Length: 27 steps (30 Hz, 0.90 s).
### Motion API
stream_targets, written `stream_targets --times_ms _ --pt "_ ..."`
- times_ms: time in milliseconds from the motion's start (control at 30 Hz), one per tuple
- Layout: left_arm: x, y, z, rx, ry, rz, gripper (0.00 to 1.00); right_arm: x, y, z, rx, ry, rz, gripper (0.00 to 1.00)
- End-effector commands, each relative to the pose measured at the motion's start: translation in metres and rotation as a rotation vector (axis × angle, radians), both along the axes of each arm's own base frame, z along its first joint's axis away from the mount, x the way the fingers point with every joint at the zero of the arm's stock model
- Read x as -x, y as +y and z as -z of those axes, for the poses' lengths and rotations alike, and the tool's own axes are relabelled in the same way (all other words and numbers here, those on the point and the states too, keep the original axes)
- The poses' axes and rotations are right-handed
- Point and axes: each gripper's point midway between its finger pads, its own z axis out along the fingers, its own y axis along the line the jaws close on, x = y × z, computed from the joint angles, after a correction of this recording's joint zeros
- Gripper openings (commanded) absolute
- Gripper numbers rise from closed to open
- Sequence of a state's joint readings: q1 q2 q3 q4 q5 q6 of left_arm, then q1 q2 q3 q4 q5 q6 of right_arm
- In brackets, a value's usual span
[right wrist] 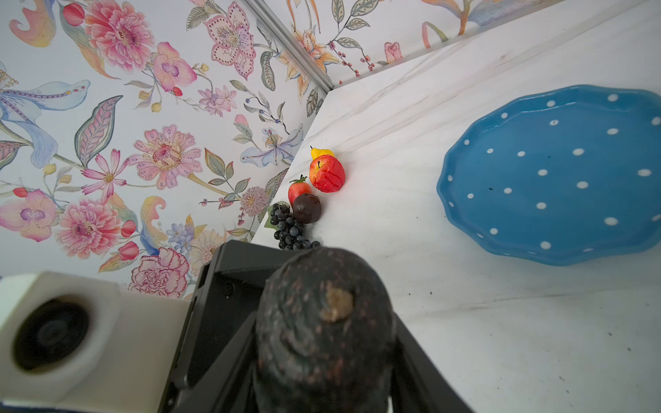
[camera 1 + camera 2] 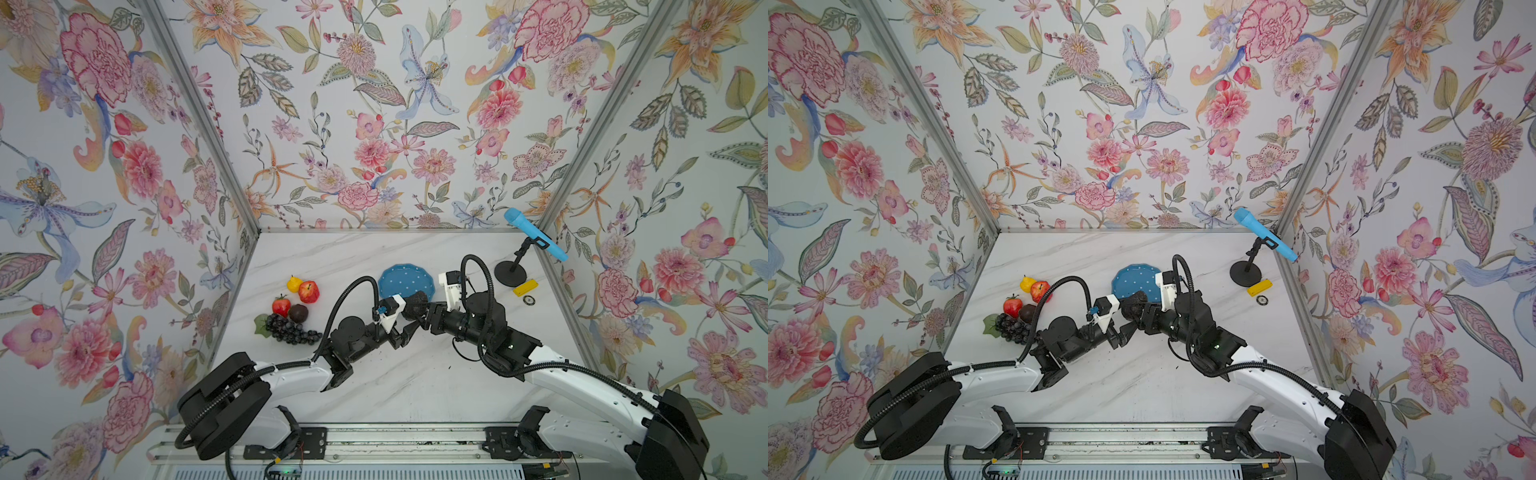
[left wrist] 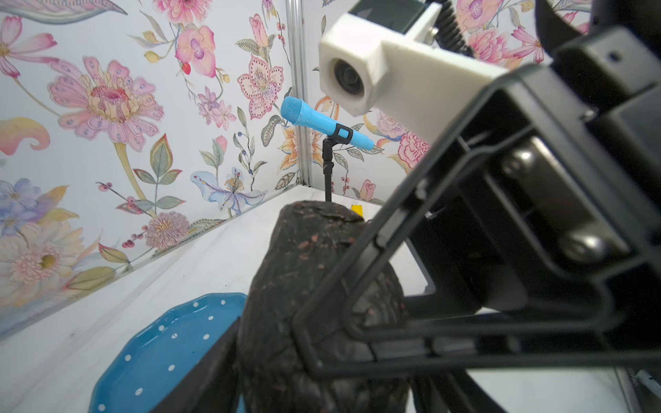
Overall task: Arrange fruit in a fruit bowl
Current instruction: Place the fruit in the fruit bowl.
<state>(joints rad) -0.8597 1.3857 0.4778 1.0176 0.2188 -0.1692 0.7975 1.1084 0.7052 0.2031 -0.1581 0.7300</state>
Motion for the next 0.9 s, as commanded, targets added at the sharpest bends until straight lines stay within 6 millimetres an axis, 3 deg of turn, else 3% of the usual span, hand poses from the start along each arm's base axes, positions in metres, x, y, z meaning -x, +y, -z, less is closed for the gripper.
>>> stream_targets --times_ms 0,33,233,333,367,533,667,867 --pt "0.003 0.003 -0.004 0.002 -0.028 -0.016 0.88 -0.004 -0.001 -0.011 0.009 -0.027 0.022 0.52" --pt "0.003 0.005 -0.004 0.001 -0.031 -0.023 0.98 -0.004 -0.003 -0.011 0.022 -0.030 0.027 0.52" --pt "0.000 0.025 0.006 -0.077 -0.026 -0.091 0.99 -0.027 -0.031 0.001 0.170 -0.036 0.109 0.53" --pt "-0.008 0.047 0.017 -0.110 0.028 -0.152 0.99 -0.049 -0.051 0.015 0.276 -0.017 0.156 0.53" --pt "-0.012 0.057 0.020 -0.114 0.043 -0.190 0.99 -0.064 -0.066 0.021 0.311 -0.002 0.198 0.53" --pt "-0.027 0.105 0.028 -0.084 0.121 -0.382 0.99 -0.104 -0.089 0.046 0.512 0.028 0.251 0.53" --pt "-0.035 0.131 0.033 -0.077 0.145 -0.500 0.99 -0.133 -0.092 0.067 0.672 0.043 0.248 0.55" --pt "-0.034 0.147 0.037 -0.065 0.138 -0.556 0.99 -0.169 -0.084 0.100 0.813 0.114 0.196 0.56"
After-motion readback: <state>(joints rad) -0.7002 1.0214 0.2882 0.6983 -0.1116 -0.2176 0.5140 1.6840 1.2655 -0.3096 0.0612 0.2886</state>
